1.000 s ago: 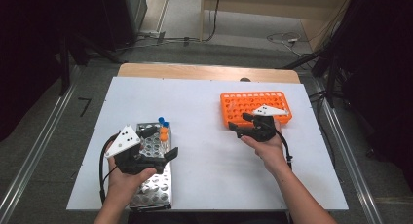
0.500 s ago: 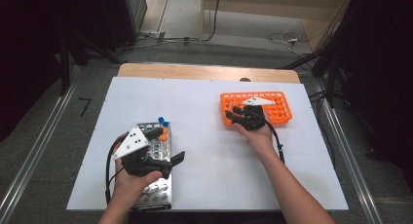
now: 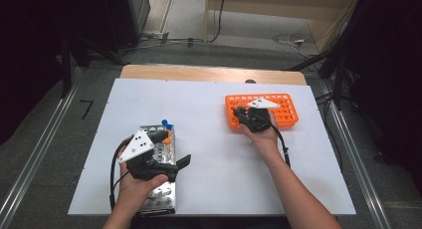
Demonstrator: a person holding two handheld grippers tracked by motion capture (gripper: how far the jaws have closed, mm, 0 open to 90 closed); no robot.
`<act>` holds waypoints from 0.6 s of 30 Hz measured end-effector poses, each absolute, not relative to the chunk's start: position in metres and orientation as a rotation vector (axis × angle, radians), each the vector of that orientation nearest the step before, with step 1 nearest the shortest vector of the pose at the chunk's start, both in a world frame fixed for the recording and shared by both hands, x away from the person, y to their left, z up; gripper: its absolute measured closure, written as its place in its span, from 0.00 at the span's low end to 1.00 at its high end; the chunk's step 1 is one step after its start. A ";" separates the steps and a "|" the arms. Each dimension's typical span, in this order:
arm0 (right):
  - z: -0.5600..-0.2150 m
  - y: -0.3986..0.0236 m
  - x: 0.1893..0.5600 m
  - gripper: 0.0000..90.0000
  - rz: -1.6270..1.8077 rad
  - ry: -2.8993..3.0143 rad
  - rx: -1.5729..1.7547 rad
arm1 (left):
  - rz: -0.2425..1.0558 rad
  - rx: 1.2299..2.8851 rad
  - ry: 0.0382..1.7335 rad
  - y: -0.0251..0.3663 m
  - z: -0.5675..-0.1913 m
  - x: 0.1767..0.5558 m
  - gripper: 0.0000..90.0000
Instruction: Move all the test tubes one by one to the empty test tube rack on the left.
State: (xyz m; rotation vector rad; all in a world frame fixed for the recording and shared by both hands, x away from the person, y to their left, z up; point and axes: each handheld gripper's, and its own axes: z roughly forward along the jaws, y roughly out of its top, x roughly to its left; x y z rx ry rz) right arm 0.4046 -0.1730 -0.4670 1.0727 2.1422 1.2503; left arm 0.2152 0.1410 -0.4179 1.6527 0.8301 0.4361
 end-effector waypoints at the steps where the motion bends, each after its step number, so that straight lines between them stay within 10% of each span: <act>1: -0.464 -0.175 0.403 0.82 1.266 2.133 1.066 | 0.436 1.655 0.829 0.141 -0.418 0.215 0.00; 18: -0.434 -0.187 0.340 0.82 1.416 2.256 0.858 | 0.410 1.687 0.779 0.119 -0.414 0.215 0.03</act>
